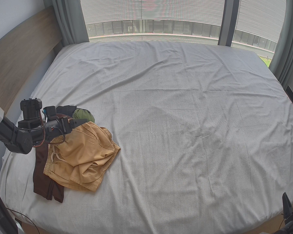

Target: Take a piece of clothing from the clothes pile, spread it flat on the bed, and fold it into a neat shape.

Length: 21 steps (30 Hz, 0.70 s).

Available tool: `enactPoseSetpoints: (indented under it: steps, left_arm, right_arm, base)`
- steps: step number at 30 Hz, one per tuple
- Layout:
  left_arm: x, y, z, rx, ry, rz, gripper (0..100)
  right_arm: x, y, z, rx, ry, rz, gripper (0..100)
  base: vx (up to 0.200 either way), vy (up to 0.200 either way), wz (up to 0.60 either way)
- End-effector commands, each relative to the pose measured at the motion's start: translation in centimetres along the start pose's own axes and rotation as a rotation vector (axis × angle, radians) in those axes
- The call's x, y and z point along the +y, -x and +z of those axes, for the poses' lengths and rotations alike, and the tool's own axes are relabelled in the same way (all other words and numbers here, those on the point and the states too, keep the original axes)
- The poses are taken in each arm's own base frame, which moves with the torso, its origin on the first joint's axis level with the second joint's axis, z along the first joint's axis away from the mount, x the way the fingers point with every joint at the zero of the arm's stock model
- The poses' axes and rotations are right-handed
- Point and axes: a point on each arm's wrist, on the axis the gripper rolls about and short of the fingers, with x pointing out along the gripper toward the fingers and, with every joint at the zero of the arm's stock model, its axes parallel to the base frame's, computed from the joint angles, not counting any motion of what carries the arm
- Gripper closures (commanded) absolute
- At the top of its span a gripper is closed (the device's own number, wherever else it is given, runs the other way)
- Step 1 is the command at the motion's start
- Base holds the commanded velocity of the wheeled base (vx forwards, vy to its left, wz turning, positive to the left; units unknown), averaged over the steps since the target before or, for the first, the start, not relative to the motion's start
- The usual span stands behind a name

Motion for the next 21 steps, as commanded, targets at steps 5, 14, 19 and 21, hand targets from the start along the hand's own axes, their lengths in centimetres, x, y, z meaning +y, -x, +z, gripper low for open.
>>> enactPoseSetpoints:
  steps: [5,14,19,21]
  left_arm:
    - [0.17,-0.18,-0.19,0.005,0.002,0.003,0]
    - [0.27,-0.17,-0.36,0.011,0.005,0.006,100]
    - [0.22,-0.09,-0.37,0.011,0.004,0.003,100]
    - [0.02,0.08,-0.40,0.013,0.004,-0.009,100]
  right_arm:
    - [0.00,-0.01,-0.52,0.001,0.000,0.000,0]
    - [0.00,-0.01,-0.52,0.001,0.000,0.000,0]
    - [0.00,-0.01,-0.52,0.001,0.000,0.000,0]
    - [0.00,-0.01,-0.52,0.001,0.000,0.000,0]
  base:
    - [0.000,0.000,0.00]
    - [0.000,0.000,0.00]
    - [0.000,0.000,0.00]
    - [0.000,0.000,0.00]
